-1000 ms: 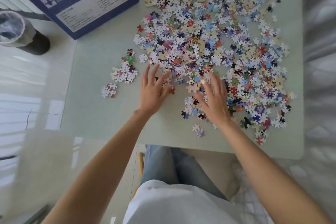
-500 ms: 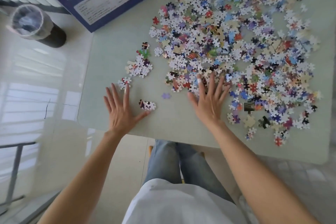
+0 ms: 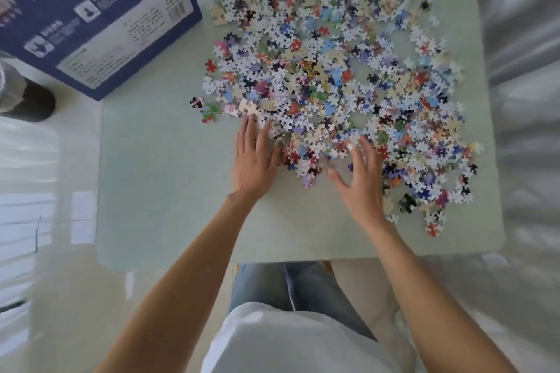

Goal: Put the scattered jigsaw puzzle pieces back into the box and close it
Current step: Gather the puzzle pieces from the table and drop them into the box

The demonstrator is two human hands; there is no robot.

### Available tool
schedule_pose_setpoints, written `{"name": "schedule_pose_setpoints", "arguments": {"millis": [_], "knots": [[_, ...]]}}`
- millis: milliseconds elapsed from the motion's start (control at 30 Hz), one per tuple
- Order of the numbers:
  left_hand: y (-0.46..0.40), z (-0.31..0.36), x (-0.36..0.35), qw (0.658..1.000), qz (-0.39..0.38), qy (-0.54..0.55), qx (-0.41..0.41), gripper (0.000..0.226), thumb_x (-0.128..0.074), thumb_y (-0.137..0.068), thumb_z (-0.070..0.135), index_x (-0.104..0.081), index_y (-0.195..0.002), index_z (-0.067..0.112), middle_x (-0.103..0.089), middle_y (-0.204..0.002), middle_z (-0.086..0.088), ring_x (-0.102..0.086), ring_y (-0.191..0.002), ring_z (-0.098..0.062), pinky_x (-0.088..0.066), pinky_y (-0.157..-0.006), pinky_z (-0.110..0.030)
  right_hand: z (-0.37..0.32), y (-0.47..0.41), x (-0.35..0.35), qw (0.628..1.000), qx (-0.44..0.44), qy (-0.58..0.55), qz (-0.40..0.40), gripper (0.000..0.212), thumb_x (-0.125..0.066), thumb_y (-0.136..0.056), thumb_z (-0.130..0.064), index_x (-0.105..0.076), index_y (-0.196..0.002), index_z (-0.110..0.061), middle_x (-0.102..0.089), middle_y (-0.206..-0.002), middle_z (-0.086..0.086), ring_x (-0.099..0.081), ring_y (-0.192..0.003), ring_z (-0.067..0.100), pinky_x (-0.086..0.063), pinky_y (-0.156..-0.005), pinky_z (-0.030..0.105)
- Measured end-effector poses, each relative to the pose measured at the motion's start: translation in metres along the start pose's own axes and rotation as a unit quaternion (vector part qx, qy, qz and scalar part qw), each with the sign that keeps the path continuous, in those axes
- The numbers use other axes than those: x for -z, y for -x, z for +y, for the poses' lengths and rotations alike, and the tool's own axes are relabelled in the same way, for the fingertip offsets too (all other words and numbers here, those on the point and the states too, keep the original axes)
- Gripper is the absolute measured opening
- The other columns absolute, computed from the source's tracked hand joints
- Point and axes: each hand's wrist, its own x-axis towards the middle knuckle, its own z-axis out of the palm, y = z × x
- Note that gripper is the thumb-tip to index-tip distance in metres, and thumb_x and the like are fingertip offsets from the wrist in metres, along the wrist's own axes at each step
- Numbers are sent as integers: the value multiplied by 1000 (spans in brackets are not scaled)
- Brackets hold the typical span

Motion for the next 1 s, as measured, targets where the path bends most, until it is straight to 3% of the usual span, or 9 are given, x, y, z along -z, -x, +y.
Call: {"name": "schedule_pose_setpoints", "arguments": {"millis": [167, 333, 400, 500, 600, 700, 867, 933, 1000], "knots": [[3, -4, 28, 997, 34, 48, 44, 75, -59, -83, 51, -29, -143, 18, -30, -147, -8, -29, -133, -27, -30, -107, -39, -13, -5, 5, 988, -87, 77, -102, 83, -71, -72, -51, -35, -137, -15, -22, -149, 18, -21, -134, 38, -25, -108, 47], [-12, 4, 39, 993, -32, 14, 112, 112, -69, -67, 62, -8, -149, 17, -22, -147, -12, -22, -133, -29, -35, -104, -42, -65, -41, -14, 987, -44, -12, -154, 71, -70, -79, -32, -33, -138, -16, -19, -149, 19, -18, -137, 35, -24, -112, 49], [-22, 13, 37, 992, -56, 2, 113, 116, -70, -66, 62, -2, -149, 17, -19, -147, -11, -21, -132, -28, -39, -100, -40, -74, -59, -11, 990, -20, -22, -141, 62, -67, -82, -31, -37, -135, -17, -31, -142, 18, -33, -130, 31, -37, -105, 44], [-35, 24, 32, 990, -78, -30, 115, 116, -74, -67, 55, 0, -149, 20, -17, -144, -9, -22, -128, -27, -46, -92, -39, -72, -87, 4, 996, 7, 29, -82, 47, -64, -84, -31, -47, -126, -18, -44, -128, 12, -48, -112, 23, -48, -81, 25], [-44, 27, 32, 987, -79, -29, 133, 110, -75, -67, 53, -6, -148, 23, -21, -141, -9, -27, -125, -27, -47, -89, -38, -62, -114, 13, 993, -13, 91, -80, 63, -66, -81, -42, -40, -134, -19, -31, -141, 18, -35, -126, 32, -40, -101, 38], [-51, 26, 35, 987, -71, -7, 147, 99, -76, -69, 48, -18, -145, 26, -28, -138, -10, -34, -124, -27, -44, -93, -39, -55, -139, 12, 973, -45, 120, -190, 87, -66, -75, -56, -22, -143, -24, -5, -153, 18, -11, -138, 41, -20, -110, 50], [-59, 22, 41, 984, -44, 17, 171, 74, -67, -80, 46, -29, -140, 27, -41, -137, -8, -51, -113, -27, -48, -88, -41, -59, -152, 8, 963, 40, 135, -229, 80, -66, -77, -53, -29, -139, -20, -35, -139, 15, -37, -124, 32, -39, -99, 40], [-64, 20, 43, 985, -39, 3, 170, 69, -64, -83, 43, -30, -140, 27, -45, -134, -7, -57, -103, -25, -52, -81, -39, -61, -152, 10, 967, 41, 98, -230, 78, -68, -76, -48, -31, -138, -19, -39, -135, 14, -41, -122, 30, -41, -96, 37], [-68, 21, 46, 985, -34, -8, 169, 73, -66, -82, 42, -28, -142, 25, -41, -136, -8, -54, -107, -25, -50, -82, -37, -64, -154, 13, 970, 24, 62, -232, 77, -70, -77, -42, -31, -138, -17, -40, -133, 13, -45, -118, 27, -42, -88, 30]]}}
